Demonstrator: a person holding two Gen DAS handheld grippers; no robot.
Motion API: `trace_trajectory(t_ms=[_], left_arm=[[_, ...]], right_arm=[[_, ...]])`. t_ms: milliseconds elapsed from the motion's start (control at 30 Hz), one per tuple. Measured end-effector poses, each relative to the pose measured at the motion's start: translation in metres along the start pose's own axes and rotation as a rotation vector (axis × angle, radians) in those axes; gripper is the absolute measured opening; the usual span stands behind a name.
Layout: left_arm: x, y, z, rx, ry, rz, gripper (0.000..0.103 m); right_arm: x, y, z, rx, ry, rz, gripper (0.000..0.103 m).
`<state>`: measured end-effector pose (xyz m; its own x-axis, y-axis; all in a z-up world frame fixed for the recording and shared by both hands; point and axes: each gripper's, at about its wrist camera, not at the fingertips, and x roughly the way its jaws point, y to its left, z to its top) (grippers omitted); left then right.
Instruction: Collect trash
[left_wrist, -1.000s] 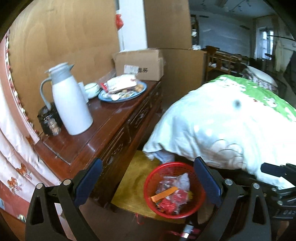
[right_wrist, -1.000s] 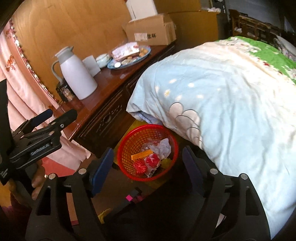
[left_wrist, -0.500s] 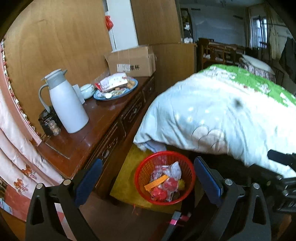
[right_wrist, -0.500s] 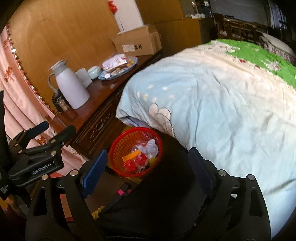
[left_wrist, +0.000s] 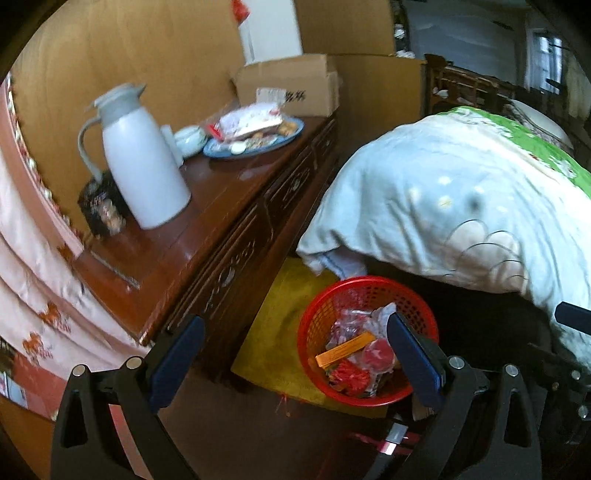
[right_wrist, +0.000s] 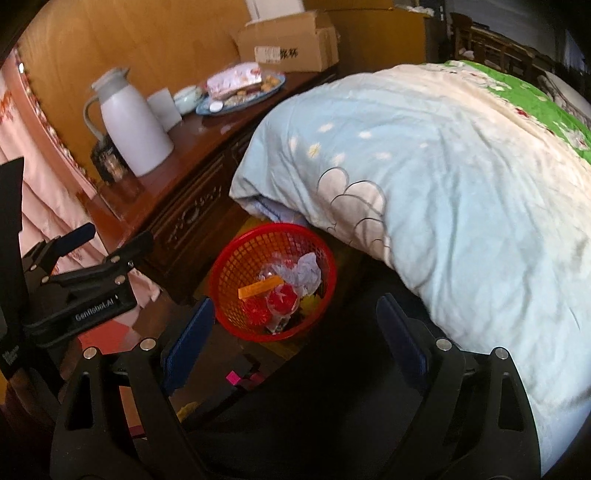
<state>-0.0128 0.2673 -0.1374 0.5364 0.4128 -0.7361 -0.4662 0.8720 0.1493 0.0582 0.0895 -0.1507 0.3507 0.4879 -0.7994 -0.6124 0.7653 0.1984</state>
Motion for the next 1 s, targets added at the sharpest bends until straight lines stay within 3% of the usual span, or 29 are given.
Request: trace_trajectory(t_ms=[267,1000], left_arm=[[0.013,-0.001,-0.008,0.011,0.027,0.006,0.097],[0.011,-0.007,-0.010,0.024,0.017,0.011,0.097]], right_arm=[[0.021,0.020,0.000,-0.070,0.053,-0.002,0.086],[0.015,0.018,-0.006,-0.063,0.049,-0.018,0.086]])
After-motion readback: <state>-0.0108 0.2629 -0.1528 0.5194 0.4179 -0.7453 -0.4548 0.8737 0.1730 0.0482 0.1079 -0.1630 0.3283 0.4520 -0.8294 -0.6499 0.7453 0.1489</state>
